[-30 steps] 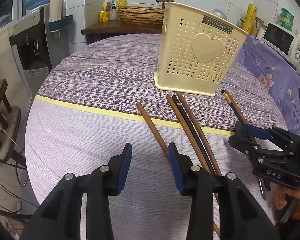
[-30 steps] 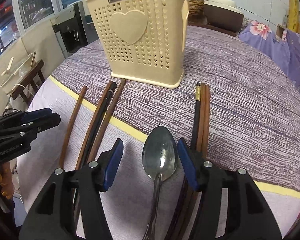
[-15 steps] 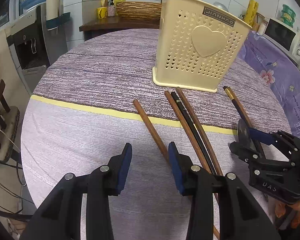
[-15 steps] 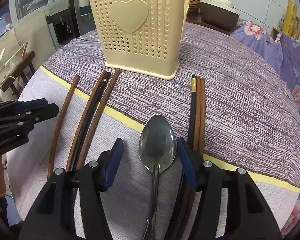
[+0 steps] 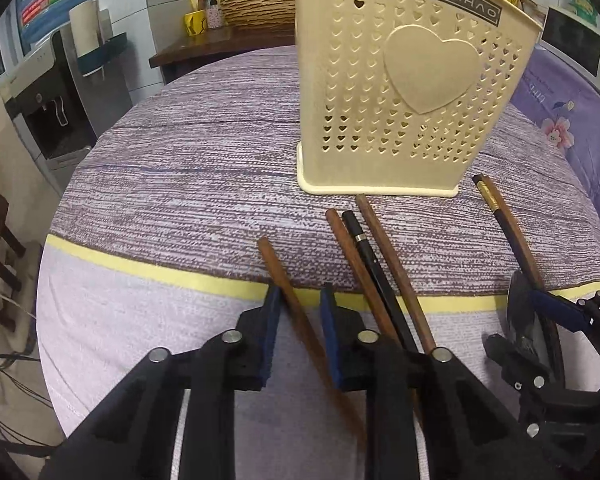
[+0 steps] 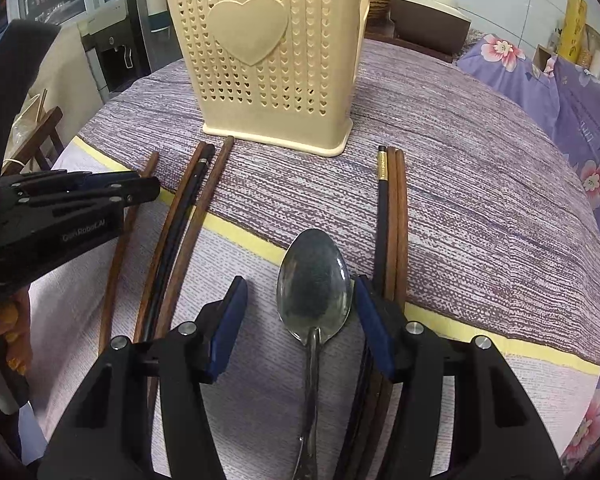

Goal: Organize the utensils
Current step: 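Grasp the metal spoon with the right tool while the left tool grasps a wooden chopstick, then lift the metal spoon and chopstick over the cream holder with both tools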

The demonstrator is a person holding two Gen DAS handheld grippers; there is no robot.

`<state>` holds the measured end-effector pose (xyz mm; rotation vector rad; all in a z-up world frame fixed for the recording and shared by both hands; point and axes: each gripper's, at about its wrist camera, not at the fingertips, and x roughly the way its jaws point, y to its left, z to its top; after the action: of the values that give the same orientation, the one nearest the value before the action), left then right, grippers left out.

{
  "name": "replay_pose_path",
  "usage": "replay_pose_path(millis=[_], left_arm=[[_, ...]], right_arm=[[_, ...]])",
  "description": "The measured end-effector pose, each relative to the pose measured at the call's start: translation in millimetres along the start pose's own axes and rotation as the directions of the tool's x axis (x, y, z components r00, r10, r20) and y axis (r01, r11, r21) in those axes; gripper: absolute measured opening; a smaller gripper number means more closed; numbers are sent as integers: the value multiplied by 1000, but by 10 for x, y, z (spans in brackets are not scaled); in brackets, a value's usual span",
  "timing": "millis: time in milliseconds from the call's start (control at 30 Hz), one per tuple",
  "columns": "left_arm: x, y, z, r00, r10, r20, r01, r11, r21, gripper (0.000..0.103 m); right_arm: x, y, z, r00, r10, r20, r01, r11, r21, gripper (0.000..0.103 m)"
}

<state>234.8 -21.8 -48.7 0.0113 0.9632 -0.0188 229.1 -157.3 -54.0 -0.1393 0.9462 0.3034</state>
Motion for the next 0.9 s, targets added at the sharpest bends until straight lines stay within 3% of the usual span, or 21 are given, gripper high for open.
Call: replay_pose_path(millis=[100, 267, 600, 800, 900], left_arm=[[17, -31, 31, 1000, -3, -9, 3, 1000, 9, 15], [23, -58, 41, 1000, -1, -6, 1, 1000, 17, 12], [17, -42, 67, 1000, -26, 10, 26, 1000, -12, 8], [-309, 54, 147, 992, -67, 105, 71, 997, -35, 8], [-669, 136, 230, 976, -93, 196, 103, 994, -41, 8]], right_arm=[[10, 6, 16, 1000, -5, -1, 5, 1000, 3, 54], [4, -23, 18, 1000, -12, 9, 12, 1000, 14, 39], [-32, -100, 18, 999, 18, 33, -19, 999, 31, 38], [-317, -193, 85, 988, 85, 129, -95, 993, 70, 38], [-579, -242, 155, 973, 106, 204, -125, 989, 82, 38]])
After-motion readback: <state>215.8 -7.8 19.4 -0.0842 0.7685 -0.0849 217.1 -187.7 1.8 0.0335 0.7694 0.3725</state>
